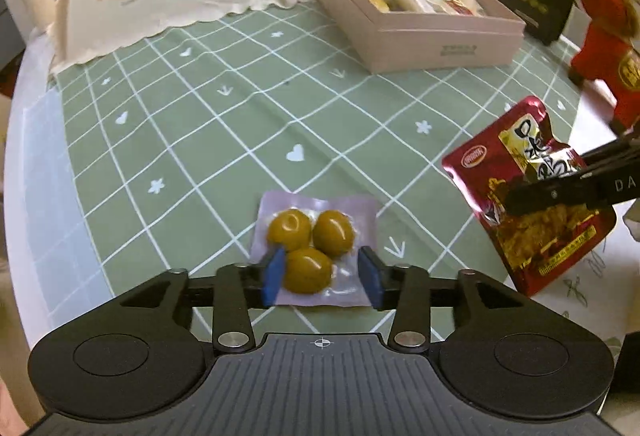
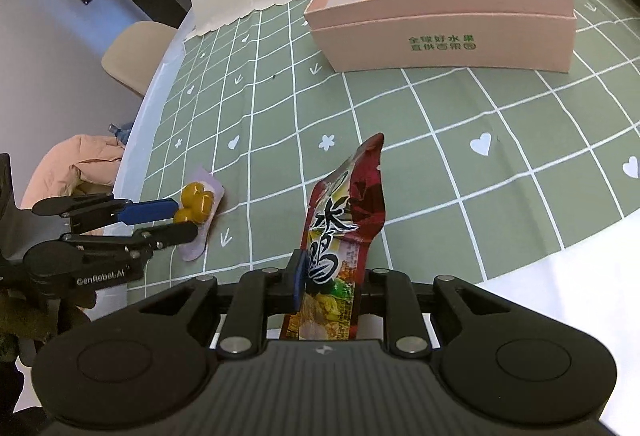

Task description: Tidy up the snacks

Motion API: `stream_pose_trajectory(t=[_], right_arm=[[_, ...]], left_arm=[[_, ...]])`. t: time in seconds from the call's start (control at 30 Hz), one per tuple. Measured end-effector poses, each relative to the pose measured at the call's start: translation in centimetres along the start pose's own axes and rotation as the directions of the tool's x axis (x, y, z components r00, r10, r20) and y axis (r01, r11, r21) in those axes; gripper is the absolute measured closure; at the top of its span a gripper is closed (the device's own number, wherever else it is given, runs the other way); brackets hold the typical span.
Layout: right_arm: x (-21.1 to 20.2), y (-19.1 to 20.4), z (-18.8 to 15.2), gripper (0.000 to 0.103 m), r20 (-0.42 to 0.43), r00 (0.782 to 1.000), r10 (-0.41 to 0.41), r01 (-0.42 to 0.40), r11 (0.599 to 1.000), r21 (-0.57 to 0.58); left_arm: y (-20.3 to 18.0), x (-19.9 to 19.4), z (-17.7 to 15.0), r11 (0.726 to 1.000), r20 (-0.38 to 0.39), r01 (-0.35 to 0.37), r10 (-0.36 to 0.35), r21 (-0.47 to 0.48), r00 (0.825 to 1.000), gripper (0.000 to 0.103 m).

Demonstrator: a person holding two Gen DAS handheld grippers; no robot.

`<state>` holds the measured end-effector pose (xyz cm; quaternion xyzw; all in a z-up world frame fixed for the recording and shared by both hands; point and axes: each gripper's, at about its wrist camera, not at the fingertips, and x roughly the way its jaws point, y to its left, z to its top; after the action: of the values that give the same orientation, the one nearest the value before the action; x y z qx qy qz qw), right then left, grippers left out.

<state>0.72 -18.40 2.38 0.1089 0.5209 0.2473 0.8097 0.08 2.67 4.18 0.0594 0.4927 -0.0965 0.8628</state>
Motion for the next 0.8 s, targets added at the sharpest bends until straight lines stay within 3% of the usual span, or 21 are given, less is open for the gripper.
stream_pose_trajectory(t=[0.07,0.43,0.47,0.5,0.8], right_arm=[[0.0,-0.1,0.0,0.083,0.003,1.0,0.002,-0.002,1.0,0.004],[-0.5,0.1,-0.3,0.083,0.016,1.0,-0.004,0.004,1.0,-0.007],[-0.6,0.2,-0.3,0.083,0.018,1.0,-0.004,0.004,1.0,-0.01],[-0.7,0.2,-0.3,0.084,0.02,1.0,-0.003,0.004,1.0,-0.012],[-3.9,0.0,0.6,0.086,0.095,0.996,-0.002,0.002,1.0,0.0]], left_arm=[[0.1,0.8,0.0,1.0,-0.047,-0.004,0.003,-0.014,0.999,0.054],[2.0,0.8,0.0,0.988,-0.022,0.049,-0.052,-0.143,0.998,0.059],[2.1,0.8,0.0,0.988,-0.016,0.043,-0.046,-0.145,0.999,0.068],[2.1,0.7,-0.1,0.989,-0.011,0.045,-0.047,-0.141,0.999,0.069],[-0.2,-1.3,0.7,0.992,0.091,0.117,-0.113,-0.044,0.989,0.071]])
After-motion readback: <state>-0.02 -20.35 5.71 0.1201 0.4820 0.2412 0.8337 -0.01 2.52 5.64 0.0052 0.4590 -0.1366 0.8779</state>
